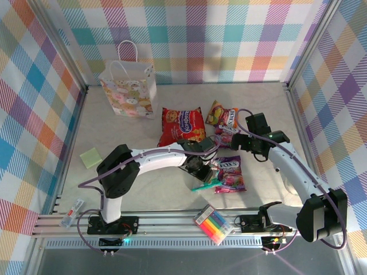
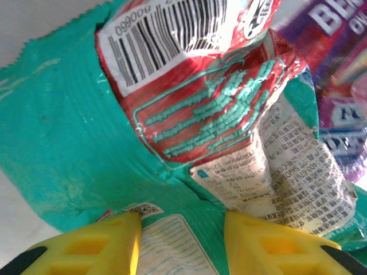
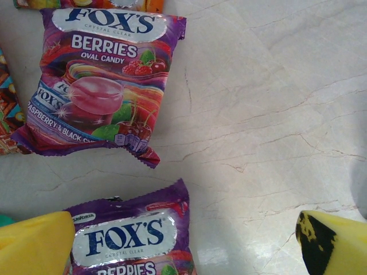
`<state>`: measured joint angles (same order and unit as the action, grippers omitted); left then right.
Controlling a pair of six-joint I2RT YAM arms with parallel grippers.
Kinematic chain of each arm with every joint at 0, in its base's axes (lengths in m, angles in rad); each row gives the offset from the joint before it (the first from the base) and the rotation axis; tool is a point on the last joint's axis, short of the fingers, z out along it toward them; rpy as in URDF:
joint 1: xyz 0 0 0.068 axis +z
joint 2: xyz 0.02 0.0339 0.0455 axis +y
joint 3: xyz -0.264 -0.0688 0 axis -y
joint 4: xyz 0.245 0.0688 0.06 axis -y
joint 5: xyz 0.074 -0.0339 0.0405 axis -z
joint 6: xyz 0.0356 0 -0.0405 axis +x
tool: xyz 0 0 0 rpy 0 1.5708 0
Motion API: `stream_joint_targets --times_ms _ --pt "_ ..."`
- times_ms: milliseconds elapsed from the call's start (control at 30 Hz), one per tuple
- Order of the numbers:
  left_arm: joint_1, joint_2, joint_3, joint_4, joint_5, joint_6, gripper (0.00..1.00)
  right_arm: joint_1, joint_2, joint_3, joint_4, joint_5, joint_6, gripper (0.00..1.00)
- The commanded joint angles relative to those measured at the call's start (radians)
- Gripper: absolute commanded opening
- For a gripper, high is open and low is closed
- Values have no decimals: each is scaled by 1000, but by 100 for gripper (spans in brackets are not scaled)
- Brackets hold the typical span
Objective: Place the snacks into the paper bag
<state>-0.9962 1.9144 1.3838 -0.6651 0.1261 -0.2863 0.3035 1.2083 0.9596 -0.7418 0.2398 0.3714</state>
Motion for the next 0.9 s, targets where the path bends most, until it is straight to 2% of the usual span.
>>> stream_joint_targets --times_ms 0,167,367,467,567,733,867 --pt "39 24 34 -82 -150 7 43 6 -1 21 -4 18 -26 99" --pt "98 5 51 -108 -218 30 44 6 9 21 5 5 -19 99" --pt "106 -89 59 -65 -66 139 46 6 24 25 16 -4 -12 99" --pt "116 -150 95 -87 -38 155 49 5 34 35 28 -15 -13 99" --pt "144 -198 149 -154 -93 157 54 6 46 57 42 -43 -18 99" --pt "246 -259 202 -228 -52 137 58 5 50 78 79 -83 -31 99" --pt "289 -317 207 -229 -123 157 62 6 56 104 84 -87 -54 99"
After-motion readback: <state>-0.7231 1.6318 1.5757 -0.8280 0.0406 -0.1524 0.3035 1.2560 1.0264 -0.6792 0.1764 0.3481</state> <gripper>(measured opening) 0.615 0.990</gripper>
